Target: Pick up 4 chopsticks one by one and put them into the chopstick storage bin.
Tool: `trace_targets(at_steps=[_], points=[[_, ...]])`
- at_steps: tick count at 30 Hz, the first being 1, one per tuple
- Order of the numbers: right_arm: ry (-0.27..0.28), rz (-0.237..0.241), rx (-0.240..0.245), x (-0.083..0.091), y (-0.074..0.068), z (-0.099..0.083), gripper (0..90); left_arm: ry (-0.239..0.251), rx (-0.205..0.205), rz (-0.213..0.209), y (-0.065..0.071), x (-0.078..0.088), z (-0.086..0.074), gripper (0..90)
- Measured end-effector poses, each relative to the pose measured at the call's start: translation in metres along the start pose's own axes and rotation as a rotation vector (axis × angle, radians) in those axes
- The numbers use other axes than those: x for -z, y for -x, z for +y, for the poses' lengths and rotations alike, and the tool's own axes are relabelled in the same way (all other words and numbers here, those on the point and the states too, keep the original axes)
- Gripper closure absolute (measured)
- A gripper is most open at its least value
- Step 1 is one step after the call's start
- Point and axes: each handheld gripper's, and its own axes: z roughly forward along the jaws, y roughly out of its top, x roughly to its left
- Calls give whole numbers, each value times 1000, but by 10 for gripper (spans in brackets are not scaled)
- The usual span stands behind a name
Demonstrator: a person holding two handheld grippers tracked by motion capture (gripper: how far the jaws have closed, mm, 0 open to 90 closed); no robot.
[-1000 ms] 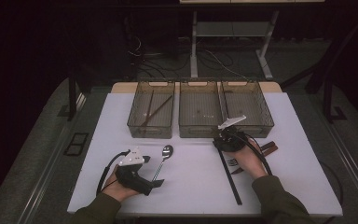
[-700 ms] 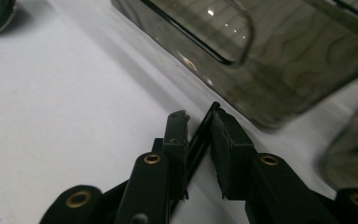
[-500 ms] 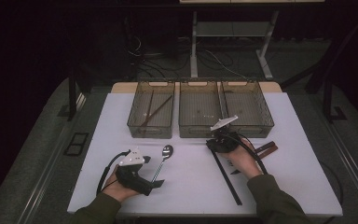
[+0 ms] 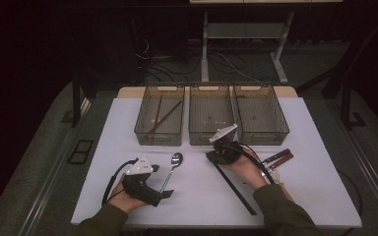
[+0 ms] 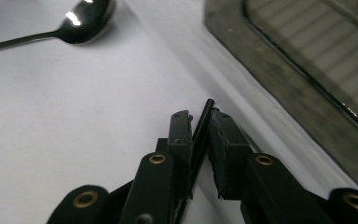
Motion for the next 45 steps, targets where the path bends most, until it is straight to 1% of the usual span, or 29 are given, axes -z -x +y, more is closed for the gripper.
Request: trace_targets(at_steps=[2, 6, 8, 9, 11, 12, 13, 14, 15, 17, 18, 19, 21, 24, 25, 27, 29, 32, 33, 35, 37, 41, 43, 45], points=[[0, 6, 8, -2, -4, 2, 790, -1, 0, 0, 0, 0, 0, 0], [-6, 44, 28, -6, -12, 6, 799, 1, 0, -2, 0, 0, 0, 0], [-12, 40, 51, -8, -18, 8, 800, -4, -6, -2, 0, 1, 0, 0], [-11, 48, 60, -8, -19, 8, 801, -4, -6, -3, 0, 1, 0, 0], [-14, 49, 75, -9, -20, 9, 803, -4, -6, -3, 0, 1, 0, 0], [-10, 68, 69, -9, -22, 9, 806, -5, -7, -3, 0, 1, 0, 0], [-8, 70, 75, -9, -22, 9, 809, -4, -6, -3, 0, 0, 0, 0], [-7, 85, 74, -9, -23, 9, 809, -6, -8, -3, 0, 0, 0, 0], [-7, 79, 87, -10, -23, 9, 809, -7, -8, -3, 0, 0, 0, 0], [0, 93, 107, -10, -25, 9, 818, -9, -9, -3, 0, 0, 0, 0], [5, 100, 102, -9, -26, 9, 841, -9, -10, -3, 0, 0, 0, 0], [4, 110, 101, -9, -26, 9, 844, -8, -10, -3, 0, 0, 0, 0], [-3, 94, 126, -11, -28, 8, 844, -8, -8, -2, 0, 0, 0, 0], [-1, 102, 115, -11, -27, 8, 833, -9, -10, -2, -1, 0, 0, 0], [-1, 104, 118, -11, -27, 8, 829, -10, -10, -3, -1, 0, 0, 0], [-4, 90, 133, -11, -27, 8, 823, -10, -10, -3, 0, 0, 0, 0], [-4, 93, 132, -11, -27, 8, 813, -9, -11, -3, -1, 0, 0, 0], [0, 95, 128, -10, -27, 8, 762, -10, -10, -3, -1, 0, 0, 0], [4, 102, 114, -10, -27, 8, 740, -10, -10, -3, -1, 0, 0, 0], [19, 98, 103, -6, -25, 9, 701, -9, -10, -3, -1, 1, 0, 0], [42, 116, 66, -1, -24, 9, 679, -10, -10, -3, -1, 1, 0, 0], [68, 117, 57, 11, -22, 8, 610, -10, -10, -3, -1, 1, 0, 0], [84, 134, 58, 16, -21, 6, 577, -10, -10, -3, -1, 1, 0, 0], [99, 138, 54, 22, -21, 1, 558, -9, -10, -3, -1, 1, 0, 0]])
